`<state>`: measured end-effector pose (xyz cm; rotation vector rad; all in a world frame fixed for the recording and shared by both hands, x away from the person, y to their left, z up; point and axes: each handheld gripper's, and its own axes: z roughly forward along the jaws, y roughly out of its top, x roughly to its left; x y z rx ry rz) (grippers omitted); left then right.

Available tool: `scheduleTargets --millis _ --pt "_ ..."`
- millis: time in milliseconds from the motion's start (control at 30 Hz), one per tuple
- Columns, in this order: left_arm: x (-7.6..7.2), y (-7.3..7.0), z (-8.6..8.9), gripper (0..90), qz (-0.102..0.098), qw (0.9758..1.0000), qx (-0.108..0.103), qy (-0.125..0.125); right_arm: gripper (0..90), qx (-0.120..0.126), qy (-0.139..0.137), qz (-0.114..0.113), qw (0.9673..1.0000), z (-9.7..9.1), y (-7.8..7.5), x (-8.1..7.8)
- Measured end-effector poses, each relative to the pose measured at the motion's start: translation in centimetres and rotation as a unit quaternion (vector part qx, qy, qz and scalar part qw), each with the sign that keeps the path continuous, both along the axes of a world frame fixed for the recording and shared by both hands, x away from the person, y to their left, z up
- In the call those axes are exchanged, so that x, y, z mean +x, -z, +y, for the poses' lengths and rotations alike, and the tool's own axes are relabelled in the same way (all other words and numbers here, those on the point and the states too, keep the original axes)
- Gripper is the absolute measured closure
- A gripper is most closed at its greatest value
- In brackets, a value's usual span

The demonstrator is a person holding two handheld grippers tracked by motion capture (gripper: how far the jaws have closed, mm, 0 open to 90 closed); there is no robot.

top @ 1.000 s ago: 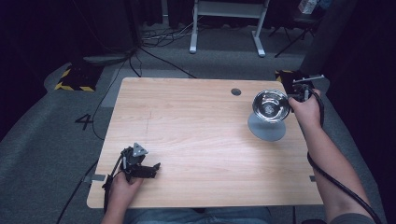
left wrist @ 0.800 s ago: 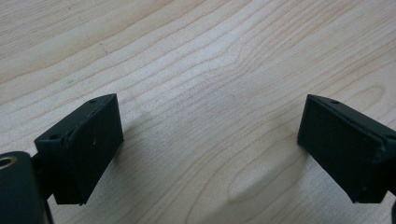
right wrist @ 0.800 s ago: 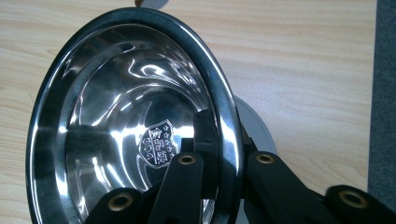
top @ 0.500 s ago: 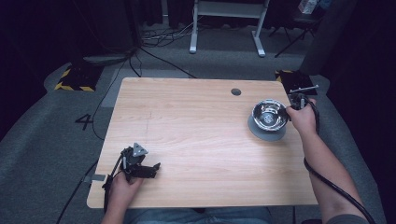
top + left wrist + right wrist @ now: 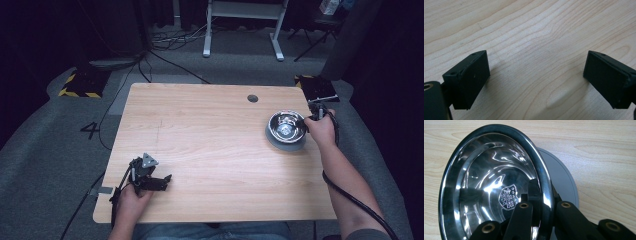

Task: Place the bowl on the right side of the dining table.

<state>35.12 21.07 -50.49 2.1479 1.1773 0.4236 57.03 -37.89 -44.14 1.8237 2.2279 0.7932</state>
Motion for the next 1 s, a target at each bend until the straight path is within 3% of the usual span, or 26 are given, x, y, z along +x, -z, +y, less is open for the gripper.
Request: scheduleTargets --millis 400,633,767,833,967,1000 --pt "0.0 0.0 0.0 6.9 0.000 1.0000 0.000 0.000 87.3 0.002 0.005 0.011 0.9999 -0.1 0.3 0.1" --pt "0.0 0.0 0.0 7.0 0.000 1.0000 0.000 -0.001 80.0 -0.016 0.005 0.014 0.9998 -0.4 0.6 0.0" --pt "0.0 0.0 0.0 6.9 0.000 1.0000 0.000 -0.001 64.7 -0.032 0.004 0.003 0.9995 -0.7 0.6 0.0" --pt "0.0 0.0 0.0 6.9 0.000 1.0000 0.000 -0.001 57.5 -0.057 0.001 -0.021 0.9981 -0.7 0.4 -0.1" --pt "0.0 0.0 0.0 6.9 0.000 1.0000 0.000 -0.001 51.8 -0.053 0.005 -0.042 0.9977 -0.6 -0.2 -0.2" --pt "0.0 0.0 0.0 6.9 0.000 1.0000 0.000 -0.001 49.3 -0.058 0.003 -0.058 0.9966 -0.5 -0.7 -0.3"
